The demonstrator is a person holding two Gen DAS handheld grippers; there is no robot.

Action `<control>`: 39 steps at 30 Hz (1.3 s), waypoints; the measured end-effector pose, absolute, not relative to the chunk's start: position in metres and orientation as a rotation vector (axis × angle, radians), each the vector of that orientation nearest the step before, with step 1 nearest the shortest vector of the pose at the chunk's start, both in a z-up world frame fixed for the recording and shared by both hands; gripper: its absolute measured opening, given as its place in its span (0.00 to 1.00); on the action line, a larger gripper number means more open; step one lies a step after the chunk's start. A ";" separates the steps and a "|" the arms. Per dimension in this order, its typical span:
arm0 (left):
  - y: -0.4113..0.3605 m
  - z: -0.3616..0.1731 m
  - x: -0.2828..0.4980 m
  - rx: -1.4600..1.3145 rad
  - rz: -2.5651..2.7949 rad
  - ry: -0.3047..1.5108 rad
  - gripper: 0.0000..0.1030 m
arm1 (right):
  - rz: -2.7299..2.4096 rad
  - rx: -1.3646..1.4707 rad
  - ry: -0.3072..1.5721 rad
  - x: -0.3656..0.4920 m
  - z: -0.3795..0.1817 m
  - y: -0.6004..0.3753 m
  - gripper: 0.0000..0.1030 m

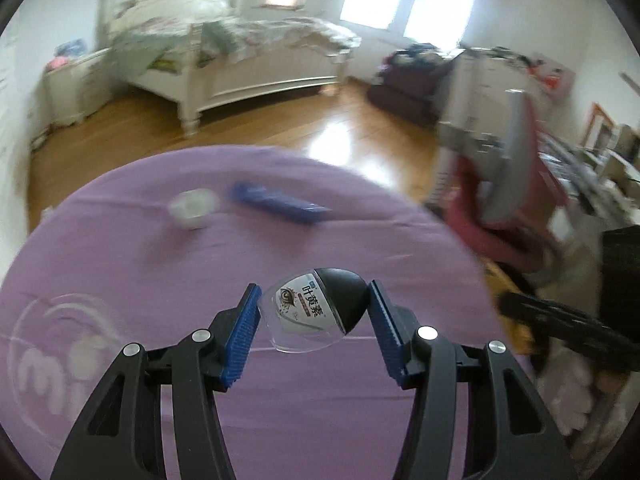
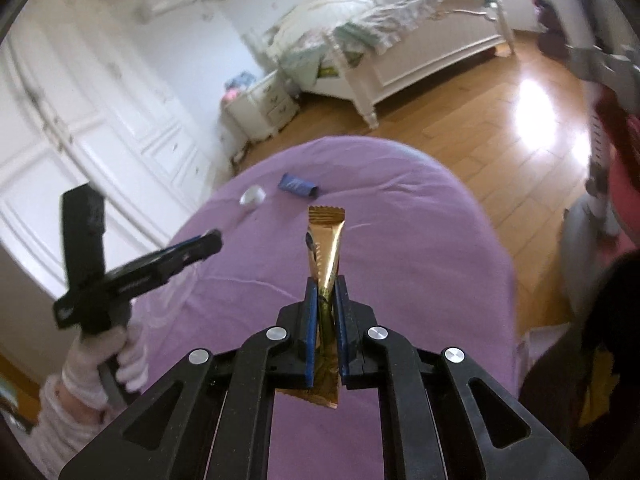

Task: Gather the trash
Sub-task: 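Carry the clear cup and gold stick to the bin and release both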

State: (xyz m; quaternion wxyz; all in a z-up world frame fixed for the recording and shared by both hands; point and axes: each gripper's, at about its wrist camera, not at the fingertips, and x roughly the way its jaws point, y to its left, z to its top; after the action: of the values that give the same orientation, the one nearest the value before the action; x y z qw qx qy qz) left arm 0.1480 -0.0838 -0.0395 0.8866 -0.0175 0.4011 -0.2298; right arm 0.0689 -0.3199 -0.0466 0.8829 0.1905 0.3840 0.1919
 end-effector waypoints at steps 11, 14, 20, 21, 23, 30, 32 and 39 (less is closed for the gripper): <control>-0.262 -0.028 0.111 0.052 -0.829 0.809 0.52 | 0.134 0.567 0.675 -0.013 -0.036 -0.461 0.09; -0.301 -0.036 0.100 0.053 -0.901 0.831 0.52 | 0.066 0.595 0.663 -0.031 -0.042 -0.493 0.09; -0.368 -0.067 0.079 0.050 -1.025 0.928 0.52 | -0.048 0.659 0.663 -0.061 -0.069 -0.544 0.09; -0.379 -0.073 0.077 0.058 -1.041 0.946 0.52 | -0.065 0.675 0.664 -0.066 -0.075 -0.552 0.09; -0.395 -0.084 0.071 0.081 -1.065 0.975 0.52 | -0.098 0.698 0.669 -0.072 -0.087 -0.565 0.09; -0.426 -0.121 0.070 0.126 -1.056 1.065 0.52 | -0.159 0.726 0.691 -0.077 -0.113 -0.579 0.09; -0.427 -0.128 0.072 0.127 -1.045 1.085 0.52 | -0.171 0.726 0.695 -0.078 -0.116 -0.581 0.09; -0.439 -0.137 0.077 0.146 -1.015 1.130 0.54 | -0.181 0.734 0.709 -0.076 -0.121 -0.581 0.09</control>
State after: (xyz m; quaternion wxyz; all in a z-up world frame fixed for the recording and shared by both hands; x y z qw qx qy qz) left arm 0.0769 -0.4387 -0.1366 0.7227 0.0663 0.5119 -0.4596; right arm -0.0762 -0.5809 -0.1210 0.8687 0.3508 0.3388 -0.0867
